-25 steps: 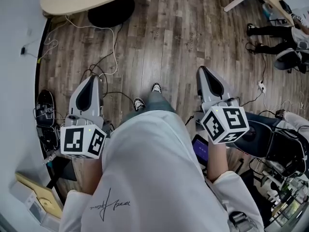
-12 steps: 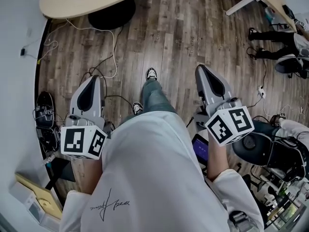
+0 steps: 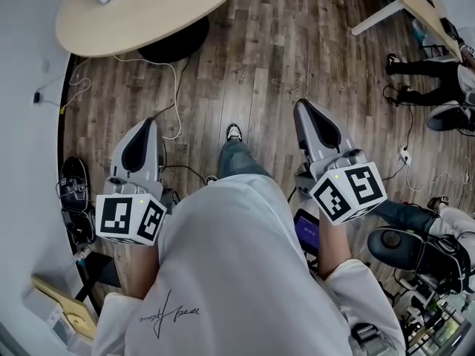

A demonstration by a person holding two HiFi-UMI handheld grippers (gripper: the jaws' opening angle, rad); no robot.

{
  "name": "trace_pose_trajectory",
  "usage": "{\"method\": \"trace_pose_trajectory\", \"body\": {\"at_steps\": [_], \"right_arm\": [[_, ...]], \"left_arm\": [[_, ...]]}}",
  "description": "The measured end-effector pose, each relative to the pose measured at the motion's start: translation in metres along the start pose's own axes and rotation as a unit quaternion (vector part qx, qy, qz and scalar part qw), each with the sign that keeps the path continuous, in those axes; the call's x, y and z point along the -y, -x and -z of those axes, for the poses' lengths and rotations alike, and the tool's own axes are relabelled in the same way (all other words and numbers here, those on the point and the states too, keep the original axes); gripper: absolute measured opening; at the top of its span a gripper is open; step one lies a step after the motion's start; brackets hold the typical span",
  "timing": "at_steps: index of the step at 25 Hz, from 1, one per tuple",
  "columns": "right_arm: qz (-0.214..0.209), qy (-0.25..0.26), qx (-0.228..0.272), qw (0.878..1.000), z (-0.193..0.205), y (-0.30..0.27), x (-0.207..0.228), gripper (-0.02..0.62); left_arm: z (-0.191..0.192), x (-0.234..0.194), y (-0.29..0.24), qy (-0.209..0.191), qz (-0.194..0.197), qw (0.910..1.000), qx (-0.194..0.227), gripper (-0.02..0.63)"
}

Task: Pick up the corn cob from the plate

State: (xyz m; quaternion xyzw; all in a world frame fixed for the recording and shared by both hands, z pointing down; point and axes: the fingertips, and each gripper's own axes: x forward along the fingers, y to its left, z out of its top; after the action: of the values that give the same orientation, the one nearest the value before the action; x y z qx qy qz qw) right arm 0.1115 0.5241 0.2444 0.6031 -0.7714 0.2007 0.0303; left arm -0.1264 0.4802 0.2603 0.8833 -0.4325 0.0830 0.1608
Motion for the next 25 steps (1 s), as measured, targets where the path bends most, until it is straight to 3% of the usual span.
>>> {"method": "trace_pose_trajectory", "body": {"at_steps": [8,16,25], "right_arm": [[0.014,-0.039,-0.010,0.999,-0.022,-0.059,0.061,0.012],[0.003,-0.014,-0.038,0.999,-0.038,-0.106,0.093,0.011],[-0.014,-0.023,-0.047,0.999,-0.048,-0.137,0.138,0.012]], "left_arm": [[-0.027,-0.013,-0.067,-0.003,-0.018,0.9998,0.000,-0.009],[-0.041,-0.016,-0.125,0.003,-0.022,0.9998,0.000,-0.009],[-0.050,-0.005,-0.179,0.004,-0.030,0.9995,0.005,-0.009]]}}
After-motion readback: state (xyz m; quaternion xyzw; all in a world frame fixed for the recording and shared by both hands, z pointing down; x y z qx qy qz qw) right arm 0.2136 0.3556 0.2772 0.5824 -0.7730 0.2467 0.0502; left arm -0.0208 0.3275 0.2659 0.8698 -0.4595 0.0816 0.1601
